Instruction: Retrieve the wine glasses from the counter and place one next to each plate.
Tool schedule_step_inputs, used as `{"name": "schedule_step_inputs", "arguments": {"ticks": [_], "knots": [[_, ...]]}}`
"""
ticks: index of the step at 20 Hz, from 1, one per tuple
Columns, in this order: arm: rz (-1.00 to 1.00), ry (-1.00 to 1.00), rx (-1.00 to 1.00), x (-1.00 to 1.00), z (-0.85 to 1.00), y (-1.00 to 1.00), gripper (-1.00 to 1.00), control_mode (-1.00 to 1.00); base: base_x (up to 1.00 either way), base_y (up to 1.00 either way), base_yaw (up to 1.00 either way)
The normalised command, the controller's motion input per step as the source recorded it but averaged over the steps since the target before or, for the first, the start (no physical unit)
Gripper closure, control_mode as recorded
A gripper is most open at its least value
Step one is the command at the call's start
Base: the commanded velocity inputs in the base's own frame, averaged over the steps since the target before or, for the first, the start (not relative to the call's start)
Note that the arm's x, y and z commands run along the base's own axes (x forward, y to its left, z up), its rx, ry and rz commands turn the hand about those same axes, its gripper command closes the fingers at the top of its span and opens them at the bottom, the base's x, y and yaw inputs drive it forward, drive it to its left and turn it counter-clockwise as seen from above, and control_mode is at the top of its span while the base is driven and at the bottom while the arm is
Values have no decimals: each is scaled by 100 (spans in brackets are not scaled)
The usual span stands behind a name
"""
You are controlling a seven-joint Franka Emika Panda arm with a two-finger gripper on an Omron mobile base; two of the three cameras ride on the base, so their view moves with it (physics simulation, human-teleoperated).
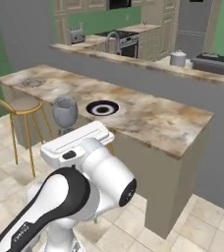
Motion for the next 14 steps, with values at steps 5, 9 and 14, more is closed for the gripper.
{"name": "schedule_step_inputs", "arguments": {"ticks": [5, 9, 14], "knots": [[0, 0, 0, 0, 0, 0, 100, 100, 16, 100, -62], [0, 0, 0, 0, 0, 0, 100, 100, 12, 100, -57], [0, 0, 0, 0, 0, 0, 100, 100, 0, 100, -46]]}}
